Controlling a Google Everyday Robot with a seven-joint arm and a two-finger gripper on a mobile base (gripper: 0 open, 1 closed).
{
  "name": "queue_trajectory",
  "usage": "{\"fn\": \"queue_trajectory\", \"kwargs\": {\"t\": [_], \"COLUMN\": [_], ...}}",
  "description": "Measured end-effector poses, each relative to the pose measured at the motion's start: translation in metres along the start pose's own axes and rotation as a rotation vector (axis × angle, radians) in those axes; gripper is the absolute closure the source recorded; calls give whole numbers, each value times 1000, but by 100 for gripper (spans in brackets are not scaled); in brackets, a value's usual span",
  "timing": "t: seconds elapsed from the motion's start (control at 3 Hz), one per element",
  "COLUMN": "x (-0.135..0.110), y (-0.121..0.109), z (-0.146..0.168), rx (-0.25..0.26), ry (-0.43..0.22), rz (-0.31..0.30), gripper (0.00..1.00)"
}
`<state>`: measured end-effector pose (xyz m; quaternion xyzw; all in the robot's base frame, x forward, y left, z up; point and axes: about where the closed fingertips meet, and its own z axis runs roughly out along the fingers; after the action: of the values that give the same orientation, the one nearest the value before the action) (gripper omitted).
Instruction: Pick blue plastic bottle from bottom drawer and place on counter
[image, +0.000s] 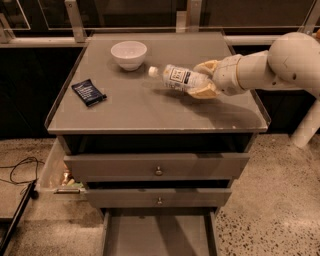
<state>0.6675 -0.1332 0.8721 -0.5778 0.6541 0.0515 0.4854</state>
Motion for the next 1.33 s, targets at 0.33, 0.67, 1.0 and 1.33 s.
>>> {"fn": "queue_trajectory", "kwargs": {"t": [0.33, 0.67, 1.0, 1.33], "x": [6, 11, 11, 11], "y": [3, 3, 3, 3], "z": [5, 6, 6, 6], "rx": [-23, -27, -27, -27], "ry": [-6, -5, -5, -5], "rz": [14, 25, 25, 25], "gripper": [100, 100, 81, 57]}}
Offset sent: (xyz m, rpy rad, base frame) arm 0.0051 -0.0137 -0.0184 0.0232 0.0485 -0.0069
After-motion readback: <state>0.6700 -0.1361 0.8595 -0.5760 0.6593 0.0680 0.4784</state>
